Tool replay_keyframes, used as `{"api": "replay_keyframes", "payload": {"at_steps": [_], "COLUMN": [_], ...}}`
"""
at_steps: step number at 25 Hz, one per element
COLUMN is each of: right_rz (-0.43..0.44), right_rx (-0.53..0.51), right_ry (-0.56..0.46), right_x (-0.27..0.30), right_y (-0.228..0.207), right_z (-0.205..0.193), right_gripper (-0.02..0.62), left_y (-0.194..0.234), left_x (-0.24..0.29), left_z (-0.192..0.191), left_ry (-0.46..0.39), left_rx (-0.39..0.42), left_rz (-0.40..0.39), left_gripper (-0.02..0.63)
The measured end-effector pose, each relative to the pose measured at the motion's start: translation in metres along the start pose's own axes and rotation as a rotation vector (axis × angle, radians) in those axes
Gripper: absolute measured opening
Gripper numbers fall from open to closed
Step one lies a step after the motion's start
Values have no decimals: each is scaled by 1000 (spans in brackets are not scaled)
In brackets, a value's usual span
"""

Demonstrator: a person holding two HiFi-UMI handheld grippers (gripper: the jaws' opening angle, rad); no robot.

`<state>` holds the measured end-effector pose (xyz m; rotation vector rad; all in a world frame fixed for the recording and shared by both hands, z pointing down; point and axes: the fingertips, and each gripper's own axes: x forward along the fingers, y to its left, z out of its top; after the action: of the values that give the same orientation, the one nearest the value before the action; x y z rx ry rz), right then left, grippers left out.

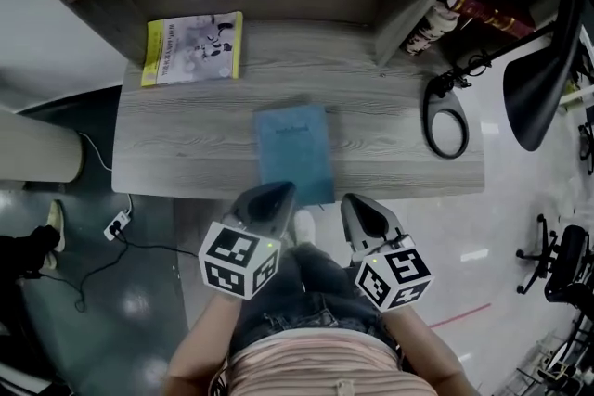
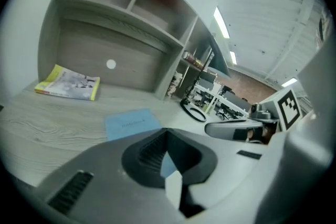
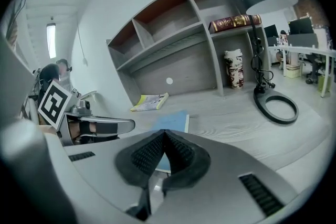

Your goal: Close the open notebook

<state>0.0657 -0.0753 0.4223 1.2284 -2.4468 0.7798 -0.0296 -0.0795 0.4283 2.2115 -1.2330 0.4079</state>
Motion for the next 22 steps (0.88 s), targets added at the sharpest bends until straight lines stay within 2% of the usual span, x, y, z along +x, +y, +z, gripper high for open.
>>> {"api": "replay_keyframes", "payload": {"at_steps": [4, 8, 22], "right_rz": [24, 68, 137], "right_rx": [-27, -48, -138], "right_ry": [-28, -72, -106], "right_x": [2, 3, 6], "right_y": [11, 24, 55], "right_z": [9, 22, 33], "right_gripper": [8, 8, 8], "left_y": [12, 20, 39], "left_x": [-24, -44, -87], "left_z": [11, 17, 17], "left_ry": [-92, -149, -239], "left_rx": [8, -7, -42], "left_rz": [65, 113, 200], "left_gripper": [11, 11, 11]}}
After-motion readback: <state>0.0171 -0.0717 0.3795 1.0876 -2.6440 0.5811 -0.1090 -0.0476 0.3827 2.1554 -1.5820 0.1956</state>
